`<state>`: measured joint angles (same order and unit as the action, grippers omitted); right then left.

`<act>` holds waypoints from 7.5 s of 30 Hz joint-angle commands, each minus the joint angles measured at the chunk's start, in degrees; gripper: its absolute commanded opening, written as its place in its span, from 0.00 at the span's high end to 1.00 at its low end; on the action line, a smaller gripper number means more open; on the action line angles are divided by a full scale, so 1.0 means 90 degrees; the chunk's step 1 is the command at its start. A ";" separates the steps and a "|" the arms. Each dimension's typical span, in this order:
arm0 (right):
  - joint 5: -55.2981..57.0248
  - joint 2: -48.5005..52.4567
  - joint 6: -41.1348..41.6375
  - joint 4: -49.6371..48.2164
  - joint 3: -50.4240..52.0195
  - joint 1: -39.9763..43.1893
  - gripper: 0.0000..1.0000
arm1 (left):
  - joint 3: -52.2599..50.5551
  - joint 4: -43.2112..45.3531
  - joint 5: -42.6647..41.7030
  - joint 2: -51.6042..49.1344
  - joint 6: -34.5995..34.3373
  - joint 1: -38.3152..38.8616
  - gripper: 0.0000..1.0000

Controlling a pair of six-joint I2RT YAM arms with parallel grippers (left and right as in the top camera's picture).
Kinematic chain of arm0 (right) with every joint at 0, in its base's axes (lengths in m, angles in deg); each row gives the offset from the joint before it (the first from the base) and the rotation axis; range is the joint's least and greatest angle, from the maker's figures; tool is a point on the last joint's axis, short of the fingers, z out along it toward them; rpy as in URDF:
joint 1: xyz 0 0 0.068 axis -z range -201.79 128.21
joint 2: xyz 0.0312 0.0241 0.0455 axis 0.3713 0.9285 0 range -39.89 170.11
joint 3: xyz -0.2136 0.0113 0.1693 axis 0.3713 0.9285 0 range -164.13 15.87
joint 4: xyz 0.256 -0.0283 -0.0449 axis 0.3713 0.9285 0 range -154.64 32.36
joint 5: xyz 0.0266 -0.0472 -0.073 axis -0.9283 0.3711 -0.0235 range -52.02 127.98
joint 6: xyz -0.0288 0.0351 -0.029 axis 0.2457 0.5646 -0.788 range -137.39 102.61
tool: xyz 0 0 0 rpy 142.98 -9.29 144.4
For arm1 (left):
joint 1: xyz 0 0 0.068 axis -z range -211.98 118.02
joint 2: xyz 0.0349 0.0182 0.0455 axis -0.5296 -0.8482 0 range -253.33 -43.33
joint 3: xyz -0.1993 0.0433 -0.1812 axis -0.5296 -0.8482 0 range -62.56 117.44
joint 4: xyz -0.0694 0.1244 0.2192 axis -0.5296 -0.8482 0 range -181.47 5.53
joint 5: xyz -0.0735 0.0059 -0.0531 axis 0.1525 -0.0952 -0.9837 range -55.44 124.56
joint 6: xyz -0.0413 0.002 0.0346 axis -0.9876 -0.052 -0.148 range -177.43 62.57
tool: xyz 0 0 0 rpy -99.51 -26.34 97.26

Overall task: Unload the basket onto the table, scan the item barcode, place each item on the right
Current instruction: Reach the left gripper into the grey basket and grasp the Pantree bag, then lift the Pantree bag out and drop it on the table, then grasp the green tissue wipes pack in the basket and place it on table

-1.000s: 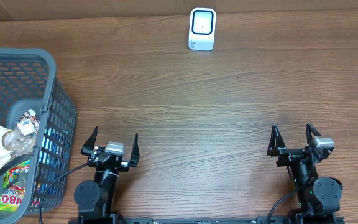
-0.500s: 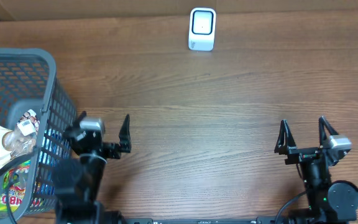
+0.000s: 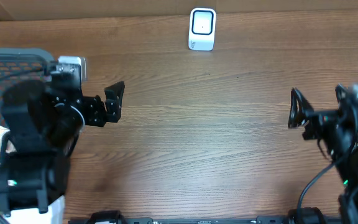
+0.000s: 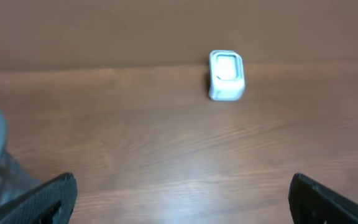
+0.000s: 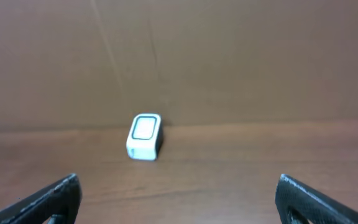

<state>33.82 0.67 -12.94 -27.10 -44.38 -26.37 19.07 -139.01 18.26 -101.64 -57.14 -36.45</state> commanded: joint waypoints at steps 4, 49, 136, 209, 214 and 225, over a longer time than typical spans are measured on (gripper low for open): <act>-0.0712 0.1783 -0.0027 0.1923 -0.2402 -0.0019 0.00 | 0.1032 -0.0692 -0.0675 -0.0369 -0.0056 0.0036 0.00; -0.1547 0.4126 -0.0027 0.3531 -0.3735 -0.0022 0.00 | -0.0306 -0.0117 0.3359 -0.4010 -0.4442 -0.4833 0.07; -0.1549 0.4141 -0.0022 0.3694 -0.3735 -0.0022 0.00 | 0.5557 -0.4357 0.1897 -0.4697 -0.1600 0.0318 0.25; -0.1549 0.4155 0.0000 0.3456 -0.3730 -0.0022 0.00 | 0.5051 -0.4583 0.0481 -0.4690 -0.1668 0.0862 0.96; -0.1552 0.4282 0.0002 0.3509 -0.3730 -0.0022 0.00 | 0.2477 -0.2960 0.0821 -0.4860 -0.2312 0.2591 0.96; -0.1549 0.4558 -0.0002 0.3971 -0.3730 -0.0022 0.00 | 0.0138 -0.1081 0.1549 -0.5773 -0.3721 0.3322 0.27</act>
<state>20.20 41.95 -12.94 8.29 -76.70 -26.37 21.08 -149.13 30.39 -152.08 -88.06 -5.83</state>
